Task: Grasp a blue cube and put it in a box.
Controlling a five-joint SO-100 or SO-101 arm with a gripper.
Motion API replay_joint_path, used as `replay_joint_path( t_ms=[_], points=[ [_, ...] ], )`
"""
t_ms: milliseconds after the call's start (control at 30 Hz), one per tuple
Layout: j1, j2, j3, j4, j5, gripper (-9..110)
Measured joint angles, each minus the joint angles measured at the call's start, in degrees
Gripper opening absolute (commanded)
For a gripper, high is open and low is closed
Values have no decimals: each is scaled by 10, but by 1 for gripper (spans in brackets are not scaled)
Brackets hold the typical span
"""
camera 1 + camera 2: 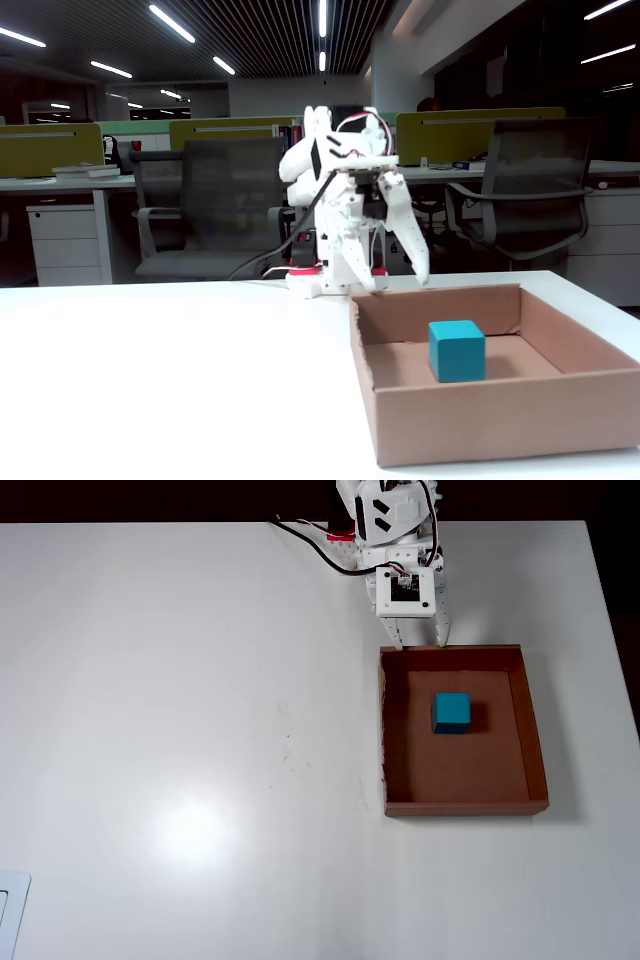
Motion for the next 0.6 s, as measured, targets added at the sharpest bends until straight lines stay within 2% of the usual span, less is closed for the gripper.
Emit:
replay_joint_path(
  t_ms=[600],
  points=[
    [-1,0,0,31,0,24]
  ],
)
